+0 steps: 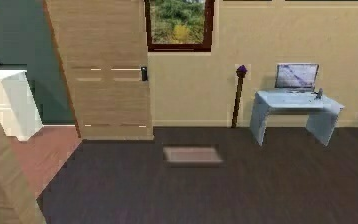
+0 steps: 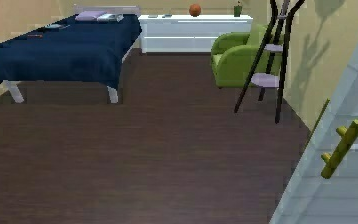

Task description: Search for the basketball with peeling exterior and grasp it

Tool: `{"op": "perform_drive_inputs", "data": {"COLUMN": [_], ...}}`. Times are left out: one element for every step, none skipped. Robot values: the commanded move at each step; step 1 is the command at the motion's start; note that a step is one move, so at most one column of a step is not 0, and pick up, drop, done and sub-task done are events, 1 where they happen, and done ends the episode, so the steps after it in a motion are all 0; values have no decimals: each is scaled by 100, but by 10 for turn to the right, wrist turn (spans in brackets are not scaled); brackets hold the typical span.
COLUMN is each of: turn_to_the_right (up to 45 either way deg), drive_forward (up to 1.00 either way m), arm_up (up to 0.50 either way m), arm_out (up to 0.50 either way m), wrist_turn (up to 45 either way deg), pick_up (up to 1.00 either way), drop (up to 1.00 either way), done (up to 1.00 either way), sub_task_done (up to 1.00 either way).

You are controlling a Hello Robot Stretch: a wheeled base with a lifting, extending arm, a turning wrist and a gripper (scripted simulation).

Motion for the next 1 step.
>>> {"op": "perform_drive_inputs", "data": {"turn_to_the_right": [0], "drive_forward": [60], "arm_up": [0], "arm_out": [0], "wrist_turn": [0], "pick_up": [0], "drop": [0], "done": [0], "sub_task_done": [0]}}
